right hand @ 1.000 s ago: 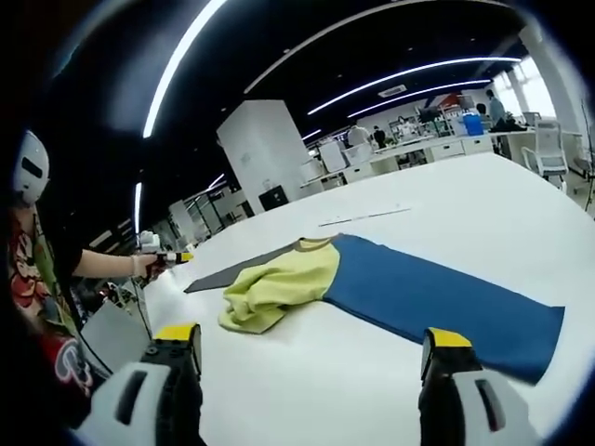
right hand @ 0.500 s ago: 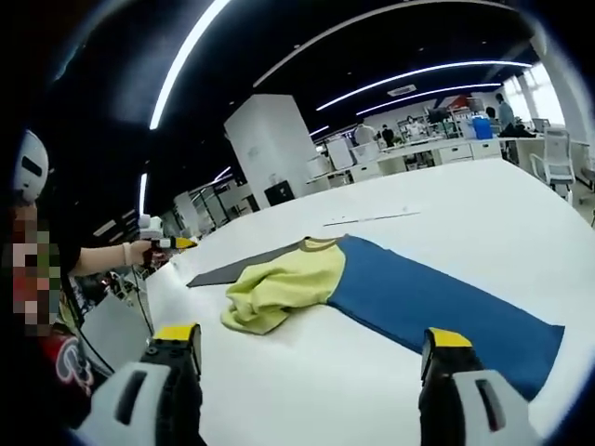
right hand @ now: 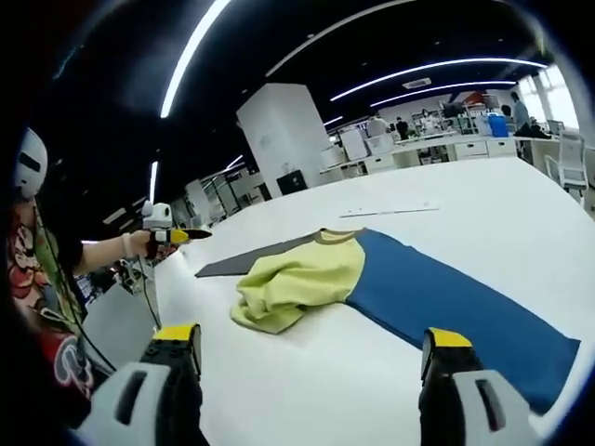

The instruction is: Fold the garment on the visible template until the final outline fits inside the template.

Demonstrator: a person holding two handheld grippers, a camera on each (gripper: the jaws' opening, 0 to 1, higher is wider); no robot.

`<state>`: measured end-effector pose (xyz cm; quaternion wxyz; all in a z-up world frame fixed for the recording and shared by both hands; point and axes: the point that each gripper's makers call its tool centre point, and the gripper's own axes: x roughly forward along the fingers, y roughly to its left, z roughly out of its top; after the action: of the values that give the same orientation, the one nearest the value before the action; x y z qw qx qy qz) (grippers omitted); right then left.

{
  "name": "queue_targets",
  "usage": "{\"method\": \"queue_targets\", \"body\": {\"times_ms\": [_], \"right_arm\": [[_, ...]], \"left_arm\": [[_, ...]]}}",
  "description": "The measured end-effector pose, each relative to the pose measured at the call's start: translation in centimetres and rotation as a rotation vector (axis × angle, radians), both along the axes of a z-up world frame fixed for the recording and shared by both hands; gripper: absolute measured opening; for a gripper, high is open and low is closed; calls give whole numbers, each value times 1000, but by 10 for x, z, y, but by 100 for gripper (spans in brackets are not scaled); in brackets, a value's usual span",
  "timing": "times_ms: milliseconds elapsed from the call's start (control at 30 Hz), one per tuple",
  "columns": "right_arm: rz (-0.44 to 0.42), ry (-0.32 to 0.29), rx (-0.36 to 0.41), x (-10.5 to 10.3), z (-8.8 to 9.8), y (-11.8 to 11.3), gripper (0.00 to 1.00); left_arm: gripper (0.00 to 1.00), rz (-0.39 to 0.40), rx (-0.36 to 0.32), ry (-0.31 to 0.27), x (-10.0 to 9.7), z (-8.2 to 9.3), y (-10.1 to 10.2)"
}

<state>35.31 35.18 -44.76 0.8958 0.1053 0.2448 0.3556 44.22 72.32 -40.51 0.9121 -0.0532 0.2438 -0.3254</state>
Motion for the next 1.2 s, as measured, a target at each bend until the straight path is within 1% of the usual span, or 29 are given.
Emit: {"method": "queue_targets", "body": {"times_ms": [100,233,367,467,500,533,633,733,800,867,933,1000,1033,1133,1200], "right_arm": [[23,4,-8,-1,-1,9,100],[42,8,-9,-1,-3,18,100],[60,11,-3,0,-4,26,99],[71,15,5,1,-6,33,98],[78,16,7,1,-6,35,97],[80,16,8,1,-7,37,97],[106,23,12,-1,-10,47,95],[117,26,13,1,-14,55,92],[128,32,28,2,-16,62,89],[135,37,31,3,-19,69,88],[158,41,16,2,-25,78,85],[168,55,25,4,-31,86,80],[170,65,28,4,-33,89,76],[182,66,24,7,-39,102,66],[184,68,20,10,-42,107,60]], "left_arm": [[89,-21,-26,5,-7,-2,-15],[85,-52,-33,16,-15,-7,-30],[80,-81,-56,22,-24,-10,-44],[77,-103,-70,37,-31,-15,-54],[75,-129,-76,51,-37,-17,-61],[73,-131,-75,55,-38,-18,-63],[65,-149,-104,70,-43,-23,-74],[62,-169,-115,80,-47,-29,-86],[61,-179,-118,91,-49,-33,-92],[60,-202,-136,109,-56,-39,-105],[56,-214,-142,127,-60,-45,-114],[54,-219,-151,133,-62,-48,-120],[53,-221,-168,145,-64,-50,-126],[45,-234,-187,164,-68,-54,-137],[43,-249,-190,180,-73,-59,-144]]}}
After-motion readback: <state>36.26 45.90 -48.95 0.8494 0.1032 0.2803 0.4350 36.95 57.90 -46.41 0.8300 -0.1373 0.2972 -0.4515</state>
